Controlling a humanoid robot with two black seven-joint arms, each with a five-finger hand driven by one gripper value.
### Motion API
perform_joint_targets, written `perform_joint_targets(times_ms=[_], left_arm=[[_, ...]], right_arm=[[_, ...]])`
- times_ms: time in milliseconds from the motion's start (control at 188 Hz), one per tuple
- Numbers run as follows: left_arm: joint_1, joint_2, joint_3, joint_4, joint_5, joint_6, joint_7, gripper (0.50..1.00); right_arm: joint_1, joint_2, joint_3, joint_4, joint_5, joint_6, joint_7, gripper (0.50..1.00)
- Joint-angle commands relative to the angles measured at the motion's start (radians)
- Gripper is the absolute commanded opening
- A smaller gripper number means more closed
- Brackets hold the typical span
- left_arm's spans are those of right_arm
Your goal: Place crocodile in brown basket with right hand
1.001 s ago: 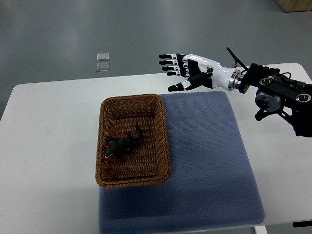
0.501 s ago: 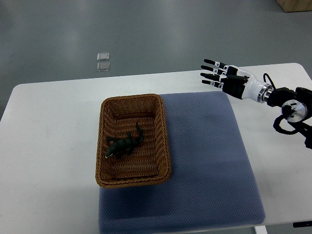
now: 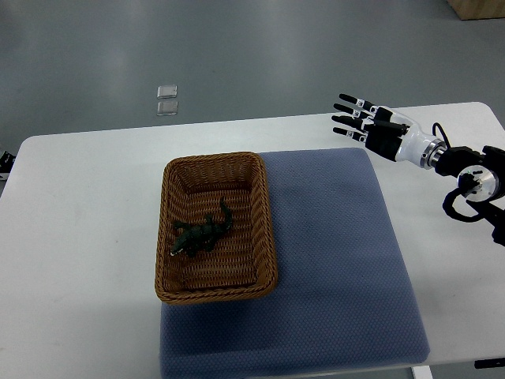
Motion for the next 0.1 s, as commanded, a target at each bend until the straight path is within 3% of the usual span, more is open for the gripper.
perform_joint_targets(times_ms=[0, 91], left_arm=[[0.0, 0.0, -0.001, 0.0, 0.0, 0.0, 0.0, 1.0], [0.0, 0.0, -0.001, 0.0, 0.0, 0.0, 0.0, 1.0]], right_arm=[[-0.002, 0.002, 0.0, -0.001, -0.001, 0.002, 0.001, 0.928], [-0.003, 0.002, 0.0, 0.001, -0.001, 0.005, 0.003, 0.928]])
